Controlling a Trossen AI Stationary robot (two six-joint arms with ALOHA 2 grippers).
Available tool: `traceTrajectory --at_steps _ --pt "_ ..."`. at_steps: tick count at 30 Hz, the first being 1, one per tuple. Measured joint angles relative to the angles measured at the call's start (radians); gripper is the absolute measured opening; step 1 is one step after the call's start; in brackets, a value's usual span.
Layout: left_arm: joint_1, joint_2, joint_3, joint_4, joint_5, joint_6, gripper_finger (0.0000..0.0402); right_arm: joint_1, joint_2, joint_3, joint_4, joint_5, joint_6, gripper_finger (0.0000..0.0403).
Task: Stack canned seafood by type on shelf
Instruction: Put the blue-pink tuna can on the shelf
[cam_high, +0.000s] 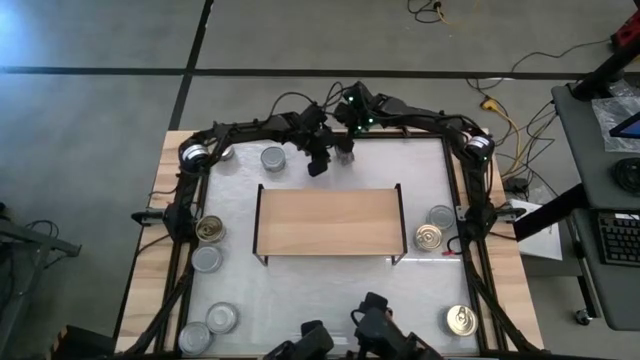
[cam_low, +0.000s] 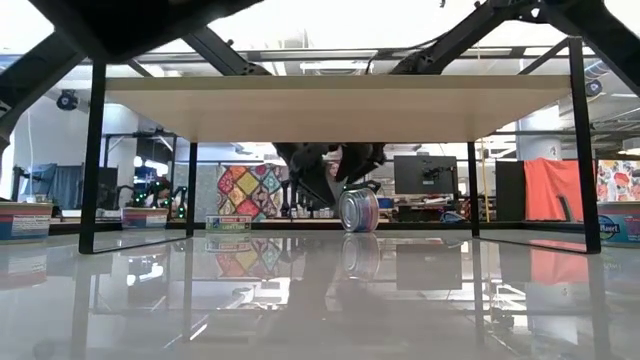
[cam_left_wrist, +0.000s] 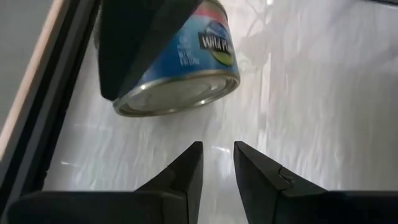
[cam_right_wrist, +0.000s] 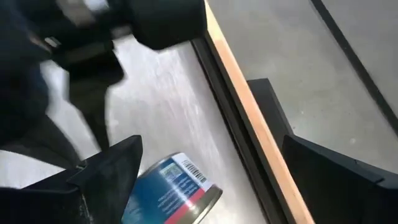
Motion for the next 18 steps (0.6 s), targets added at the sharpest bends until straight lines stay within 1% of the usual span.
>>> traceTrajectory --at_steps 3,6,8,12,14,16,18 --pt "0.0 -0.004 0.0 -0.007 -0.003 -0.001 0.0075 -0.013 -0.027 0.032 -0.09 -0.052 0.106 0.038" --pt "0.005 -0.017 0.0 -0.046 -0.008 -0.001 0.0075 -0.019 -0.033 0.033 -0.164 -0.062 0.249 0.038" --pt "0.013 -0.04 0.0 -0.086 -0.009 -0.001 0.0075 -0.012 -0.032 0.02 -0.194 -0.039 0.275 0.038" --pt "0.033 -0.105 0.0 -0.168 -0.009 0.0 0.0075 0.028 -0.015 -0.002 -0.195 0.035 0.299 0.038" --pt "0.042 -0.134 -0.001 -0.21 -0.01 0.0 0.0075 0.045 -0.004 -0.003 -0.194 0.051 0.314 0.038" --pt "0.048 -0.164 -0.002 -0.229 -0.011 -0.001 0.0075 0.062 0.002 -0.003 -0.188 0.06 0.336 0.038" --pt "0.05 -0.193 -0.002 -0.248 -0.011 0.0 0.0075 0.075 0.006 -0.003 -0.187 0.106 0.363 0.038"
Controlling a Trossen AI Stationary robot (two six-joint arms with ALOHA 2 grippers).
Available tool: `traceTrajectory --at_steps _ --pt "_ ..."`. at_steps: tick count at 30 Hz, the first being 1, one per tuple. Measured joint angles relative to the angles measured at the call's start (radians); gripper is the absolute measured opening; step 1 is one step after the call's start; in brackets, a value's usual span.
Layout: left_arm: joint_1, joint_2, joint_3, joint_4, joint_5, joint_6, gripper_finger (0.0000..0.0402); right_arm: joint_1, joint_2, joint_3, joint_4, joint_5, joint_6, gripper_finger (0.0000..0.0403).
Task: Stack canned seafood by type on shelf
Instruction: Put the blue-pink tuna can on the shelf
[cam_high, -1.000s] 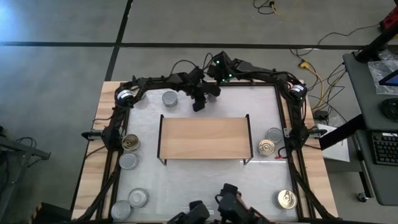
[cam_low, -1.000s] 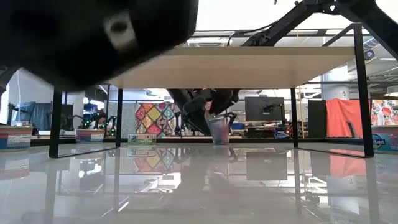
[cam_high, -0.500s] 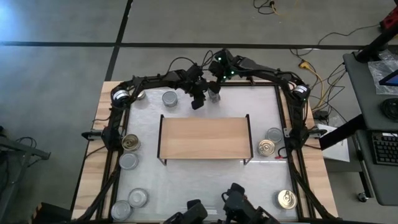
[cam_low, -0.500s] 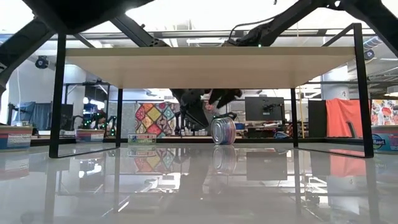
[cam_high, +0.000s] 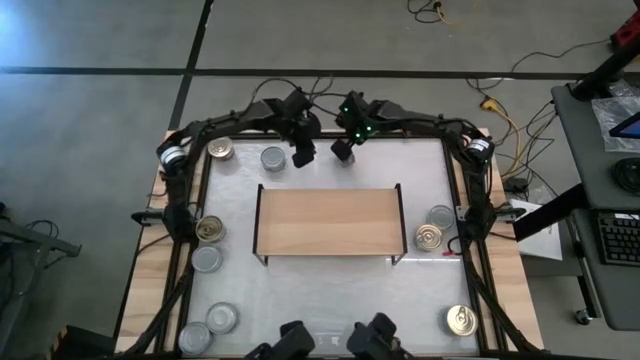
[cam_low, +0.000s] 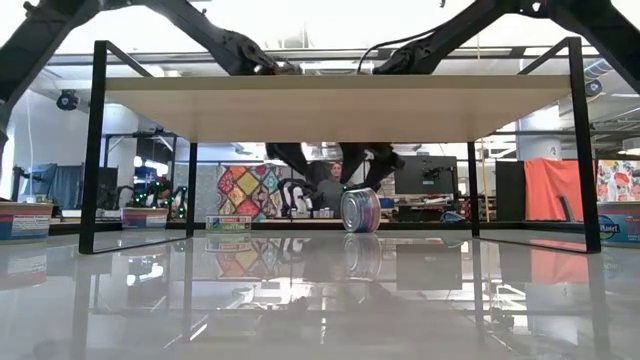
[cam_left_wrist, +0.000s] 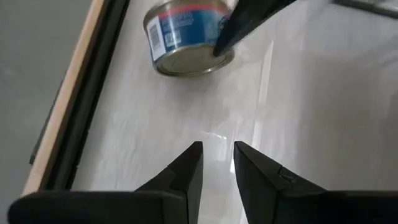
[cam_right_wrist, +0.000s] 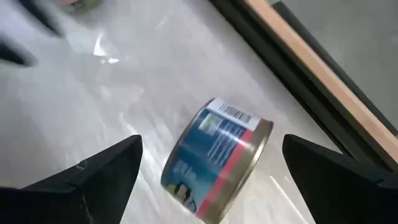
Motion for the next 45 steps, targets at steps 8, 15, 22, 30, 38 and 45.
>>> traceTrajectory --at_steps 8,15,22,30,38,45 --pt "0.001 -0.083 -0.033 -0.014 0.0 0.0 0.0075 0.032 0.017 0.0 -0.041 0.131 0.109 0.0379" --pt "0.002 -0.132 -0.106 -0.014 0.0 -0.005 0.0075 0.059 0.065 0.0 -0.053 0.135 0.182 0.036" --pt "0.002 -0.217 -0.198 0.014 0.0 -0.028 0.0075 0.082 0.086 -0.001 -0.092 0.157 0.192 0.0251" --pt "-0.003 -0.392 -0.381 0.194 0.003 -0.107 0.0075 0.121 0.081 -0.001 -0.145 0.305 0.016 0.0176" --pt "-0.005 -0.541 -0.535 0.257 0.004 -0.164 0.0075 0.152 0.084 -0.006 -0.158 0.672 -0.137 0.0176" --pt "-0.005 -0.601 -0.583 0.26 -0.004 -0.193 0.0075 0.146 0.091 -0.009 -0.156 0.625 -0.144 0.0244"
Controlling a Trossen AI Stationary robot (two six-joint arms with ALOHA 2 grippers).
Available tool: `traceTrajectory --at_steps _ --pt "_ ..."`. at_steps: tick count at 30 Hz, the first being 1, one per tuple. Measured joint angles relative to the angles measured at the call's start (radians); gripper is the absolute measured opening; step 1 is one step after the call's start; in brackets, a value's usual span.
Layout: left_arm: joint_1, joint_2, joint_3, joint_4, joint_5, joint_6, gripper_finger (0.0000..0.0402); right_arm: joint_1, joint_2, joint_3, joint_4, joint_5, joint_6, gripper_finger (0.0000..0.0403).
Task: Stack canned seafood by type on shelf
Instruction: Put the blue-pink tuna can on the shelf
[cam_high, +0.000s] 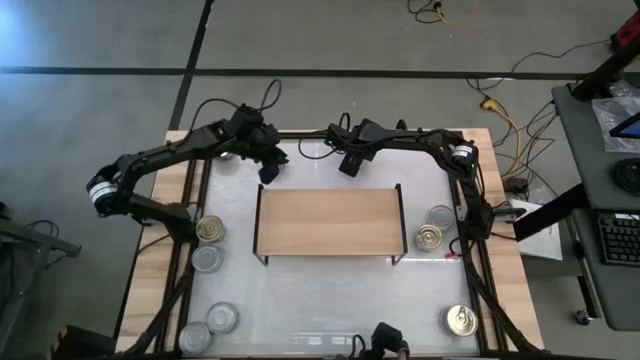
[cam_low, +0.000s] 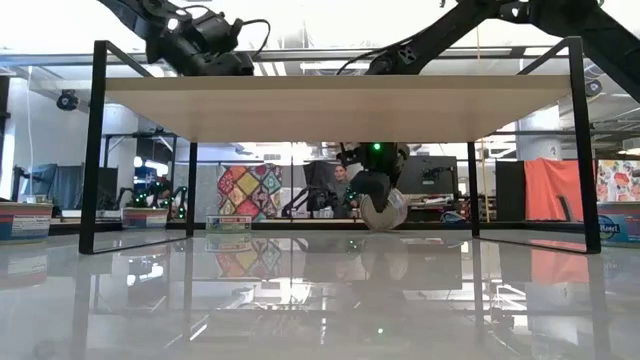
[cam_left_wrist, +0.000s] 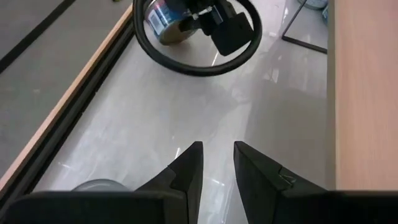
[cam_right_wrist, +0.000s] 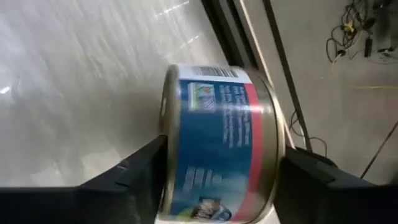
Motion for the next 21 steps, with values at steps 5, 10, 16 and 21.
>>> traceTrajectory --at_steps 5,10,16,21 --pt "0.0 -0.008 -0.001 0.005 -0.018 -0.005 0.0075 -0.003 0.0 0.0 0.0 -0.065 -0.009 0.0254" --pt "0.0 -0.008 0.003 0.008 -0.019 -0.001 0.0075 -0.002 0.0 0.0 0.002 -0.152 0.016 0.0245" --pt "0.0 -0.007 0.002 0.015 -0.02 -0.001 0.0075 0.003 0.0 0.001 -0.002 -0.153 0.005 0.0216" --pt "0.0 -0.007 0.002 0.015 -0.02 -0.001 0.0075 0.014 0.0 0.006 -0.007 -0.075 -0.034 0.0178"
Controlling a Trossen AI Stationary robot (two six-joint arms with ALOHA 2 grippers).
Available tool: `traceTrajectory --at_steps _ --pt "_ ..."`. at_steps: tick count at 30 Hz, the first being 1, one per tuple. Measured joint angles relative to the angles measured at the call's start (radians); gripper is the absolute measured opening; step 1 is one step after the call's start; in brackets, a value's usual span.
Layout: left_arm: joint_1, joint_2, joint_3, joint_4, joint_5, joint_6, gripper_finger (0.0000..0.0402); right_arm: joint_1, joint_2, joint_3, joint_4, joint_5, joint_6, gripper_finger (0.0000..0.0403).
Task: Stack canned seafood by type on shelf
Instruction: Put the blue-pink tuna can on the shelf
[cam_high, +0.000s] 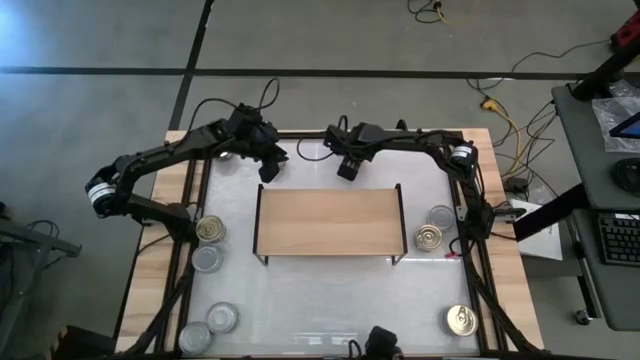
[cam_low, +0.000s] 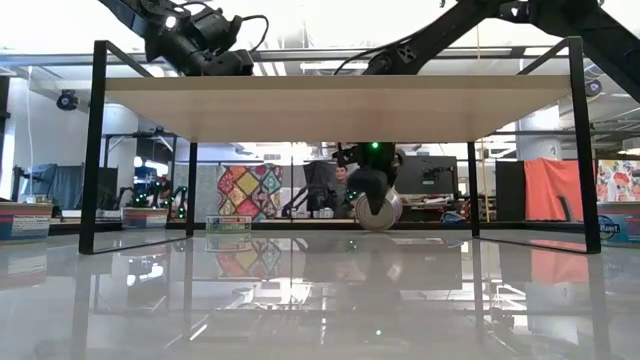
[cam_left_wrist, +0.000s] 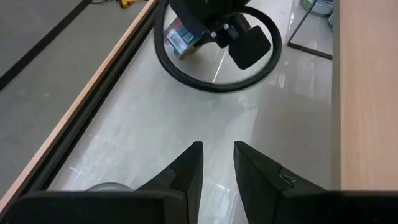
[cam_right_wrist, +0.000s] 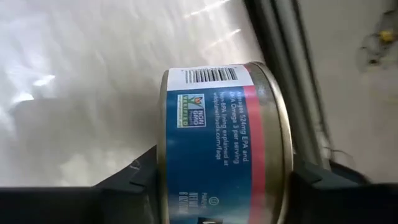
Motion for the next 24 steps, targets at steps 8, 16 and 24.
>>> traceTrajectory --at_steps 8,16,24 --pt "0.0 0.0 0.0 0.002 0.0 0.003 0.0075 -0.011 0.0 -0.01 0.004 0.212 -0.015 0.0177" --pt "0.0 0.001 0.0 0.011 0.0 0.003 0.0075 -0.032 0.053 -0.019 -0.034 0.222 0.008 0.0204" --pt "0.0 0.001 0.0 0.01 0.001 -0.008 0.0075 -0.032 0.068 -0.02 -0.056 0.168 0.05 0.0204"
